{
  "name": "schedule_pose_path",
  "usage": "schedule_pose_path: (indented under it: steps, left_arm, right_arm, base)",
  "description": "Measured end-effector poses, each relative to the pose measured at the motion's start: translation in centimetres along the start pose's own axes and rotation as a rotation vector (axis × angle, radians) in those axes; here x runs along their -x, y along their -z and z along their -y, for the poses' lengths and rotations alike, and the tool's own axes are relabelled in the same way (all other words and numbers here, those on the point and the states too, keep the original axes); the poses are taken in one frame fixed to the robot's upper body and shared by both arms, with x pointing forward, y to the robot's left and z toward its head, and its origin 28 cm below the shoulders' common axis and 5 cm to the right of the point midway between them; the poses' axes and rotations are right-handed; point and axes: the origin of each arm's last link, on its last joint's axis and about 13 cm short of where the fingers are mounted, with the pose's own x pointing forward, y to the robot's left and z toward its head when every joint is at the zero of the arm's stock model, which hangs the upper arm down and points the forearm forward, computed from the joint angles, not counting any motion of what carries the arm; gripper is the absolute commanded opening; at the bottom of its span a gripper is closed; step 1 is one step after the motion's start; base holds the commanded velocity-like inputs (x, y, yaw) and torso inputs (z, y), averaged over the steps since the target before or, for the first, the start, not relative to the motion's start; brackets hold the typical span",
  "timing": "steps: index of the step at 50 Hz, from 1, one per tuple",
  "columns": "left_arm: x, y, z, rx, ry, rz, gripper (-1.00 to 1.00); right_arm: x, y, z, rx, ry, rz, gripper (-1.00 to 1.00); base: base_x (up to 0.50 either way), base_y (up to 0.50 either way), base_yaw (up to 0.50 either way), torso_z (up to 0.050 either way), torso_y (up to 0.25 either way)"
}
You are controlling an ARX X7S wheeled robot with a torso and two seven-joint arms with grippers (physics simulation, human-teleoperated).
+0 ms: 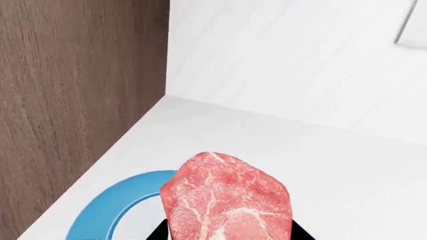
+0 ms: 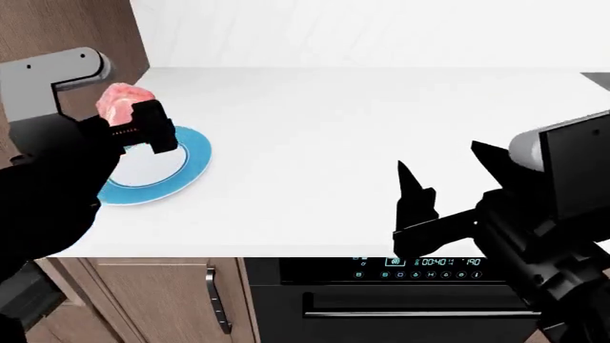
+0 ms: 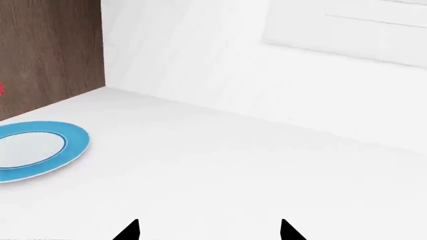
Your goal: Place the steak on the rack of the oven.
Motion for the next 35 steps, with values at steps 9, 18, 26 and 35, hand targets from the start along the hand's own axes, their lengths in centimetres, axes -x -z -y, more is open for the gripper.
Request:
schedule_pose_path:
  steps: [9,18,26,35]
  left_arm:
    - [2.4,1.0,-0.8,-0.02,0.043,0.073,-1.0]
    - [4.6,2.3,-1.5,-0.044,0.125,0.153,-1.0]
    - [6.1,2.8,-1.9,-0.069,0.187,0.213,-1.0]
    - [6.9,3.0,-1.9,-0.092,0.222,0.242,-1.0]
  right_arm:
    - [0.6,0.6,-0.7,0.018,0.025,0.062,1.0]
    - [1.2,0.9,-1.4,0.024,0.05,0.117,1.0]
    - [1.6,1.1,-1.7,0.018,0.071,0.149,1.0]
    - [1.7,1.2,-1.9,0.014,0.077,0.161,1.0]
  base:
    - [0.0,0.0,0.0,0.0,0.001]
    - [0.0,0.0,0.0,0.0,0.0]
    - [-0.24,0.0,0.0,0.0,0.001]
    - [-0.5,0.0,0.0,0.0,0.0]
